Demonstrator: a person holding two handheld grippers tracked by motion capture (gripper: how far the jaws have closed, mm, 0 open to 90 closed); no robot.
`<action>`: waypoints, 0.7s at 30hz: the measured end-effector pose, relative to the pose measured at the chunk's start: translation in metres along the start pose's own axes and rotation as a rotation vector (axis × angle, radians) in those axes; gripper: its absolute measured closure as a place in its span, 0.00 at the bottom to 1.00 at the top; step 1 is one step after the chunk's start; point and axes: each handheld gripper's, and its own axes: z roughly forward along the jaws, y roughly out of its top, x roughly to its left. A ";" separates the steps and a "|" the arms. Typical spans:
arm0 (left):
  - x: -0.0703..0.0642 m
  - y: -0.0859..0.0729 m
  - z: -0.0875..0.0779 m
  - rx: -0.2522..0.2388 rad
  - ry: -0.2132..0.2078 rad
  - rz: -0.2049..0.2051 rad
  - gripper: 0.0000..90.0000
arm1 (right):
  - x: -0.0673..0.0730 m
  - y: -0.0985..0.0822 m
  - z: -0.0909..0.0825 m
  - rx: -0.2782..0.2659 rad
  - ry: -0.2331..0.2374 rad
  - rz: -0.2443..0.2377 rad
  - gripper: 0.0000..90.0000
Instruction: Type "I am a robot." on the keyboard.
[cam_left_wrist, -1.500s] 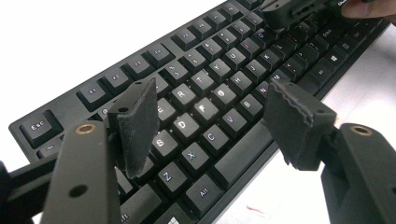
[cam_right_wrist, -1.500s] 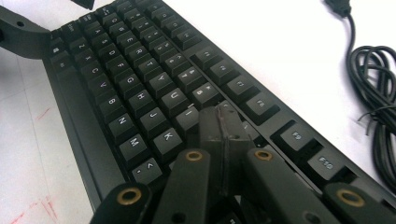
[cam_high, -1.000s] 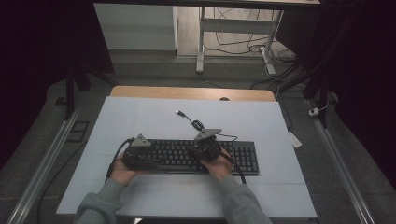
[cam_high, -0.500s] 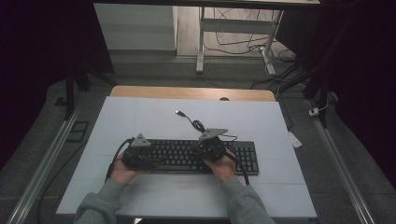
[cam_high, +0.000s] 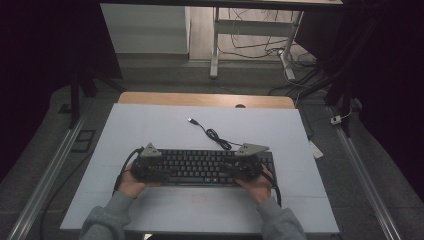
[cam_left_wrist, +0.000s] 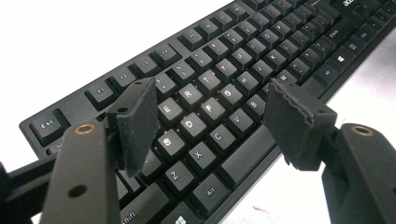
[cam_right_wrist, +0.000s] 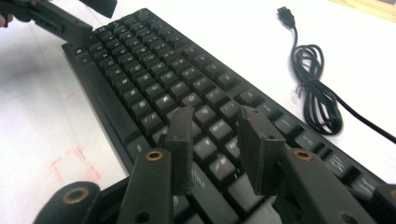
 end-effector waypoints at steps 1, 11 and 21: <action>0.000 0.000 0.000 -0.001 0.001 0.001 0.39 | -0.001 -0.002 -0.003 0.000 -0.002 0.000 0.71; 0.002 0.000 -0.002 -0.009 0.007 -0.003 0.39 | -0.004 -0.010 -0.011 -0.009 -0.004 0.000 0.69; 0.003 -0.001 -0.003 -0.020 0.018 -0.008 0.39 | -0.003 -0.010 -0.012 -0.010 0.001 -0.007 0.68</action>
